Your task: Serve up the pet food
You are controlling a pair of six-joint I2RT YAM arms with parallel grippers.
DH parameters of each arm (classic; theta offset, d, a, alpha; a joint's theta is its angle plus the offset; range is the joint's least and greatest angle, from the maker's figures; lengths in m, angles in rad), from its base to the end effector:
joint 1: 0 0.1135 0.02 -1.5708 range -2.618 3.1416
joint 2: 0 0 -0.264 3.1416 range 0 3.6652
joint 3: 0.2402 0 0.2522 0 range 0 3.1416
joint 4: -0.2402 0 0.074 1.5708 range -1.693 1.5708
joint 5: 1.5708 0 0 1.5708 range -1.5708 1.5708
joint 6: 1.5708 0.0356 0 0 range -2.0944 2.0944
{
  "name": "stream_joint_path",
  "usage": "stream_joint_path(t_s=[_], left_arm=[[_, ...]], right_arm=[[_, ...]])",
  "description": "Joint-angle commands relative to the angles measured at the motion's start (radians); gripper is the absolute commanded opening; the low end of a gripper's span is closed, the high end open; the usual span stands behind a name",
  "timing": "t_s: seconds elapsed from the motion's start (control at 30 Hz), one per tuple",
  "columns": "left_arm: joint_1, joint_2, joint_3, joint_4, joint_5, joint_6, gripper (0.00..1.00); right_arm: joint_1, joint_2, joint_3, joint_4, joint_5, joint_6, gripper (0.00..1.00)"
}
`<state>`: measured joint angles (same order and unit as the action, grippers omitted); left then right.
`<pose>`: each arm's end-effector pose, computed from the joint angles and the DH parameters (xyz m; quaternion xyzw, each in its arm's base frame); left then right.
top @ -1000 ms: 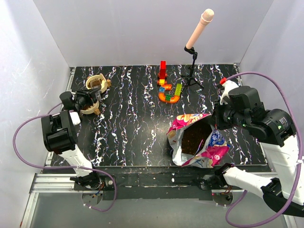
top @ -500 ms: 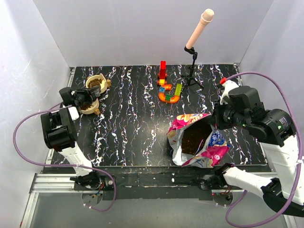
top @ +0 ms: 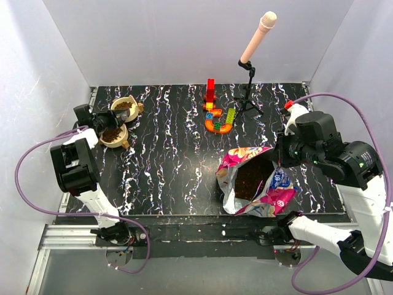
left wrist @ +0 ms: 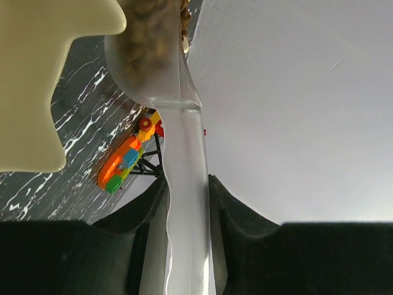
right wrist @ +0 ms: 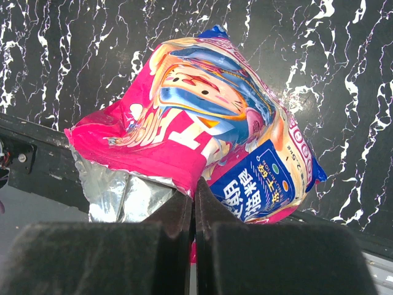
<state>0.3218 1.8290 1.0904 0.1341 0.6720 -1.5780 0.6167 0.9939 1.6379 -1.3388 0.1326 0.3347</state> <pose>0.3796 0.1032 0.1903 -0.5909 0.6110 -0.4940 0.1833 0.1005 0.0655 0.4599 -0.0992 0.8986 0.1405 0.4037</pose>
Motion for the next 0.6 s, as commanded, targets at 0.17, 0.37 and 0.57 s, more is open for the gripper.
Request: stream_joint_path(t_s=[0.17, 0.37, 0.57], left_arm=[[0.005, 0.032, 0.13, -0.327, -0.012, 0.013, 0.0], [0.005, 0.081, 0.224, -0.384, -0.006, -0.008, 0.0], [0.005, 0.139, 0.351, -0.575, -0.025, -0.077, 0.0]], right_arm=[[0.0, -0.052, 0.033, 0.168, 0.022, 0.001, 0.01], [-0.002, -0.051, 0.039, 0.164, 0.025, 0.0, 0.01], [0.0, -0.044, 0.049, 0.164, 0.025, -0.003, 0.01]])
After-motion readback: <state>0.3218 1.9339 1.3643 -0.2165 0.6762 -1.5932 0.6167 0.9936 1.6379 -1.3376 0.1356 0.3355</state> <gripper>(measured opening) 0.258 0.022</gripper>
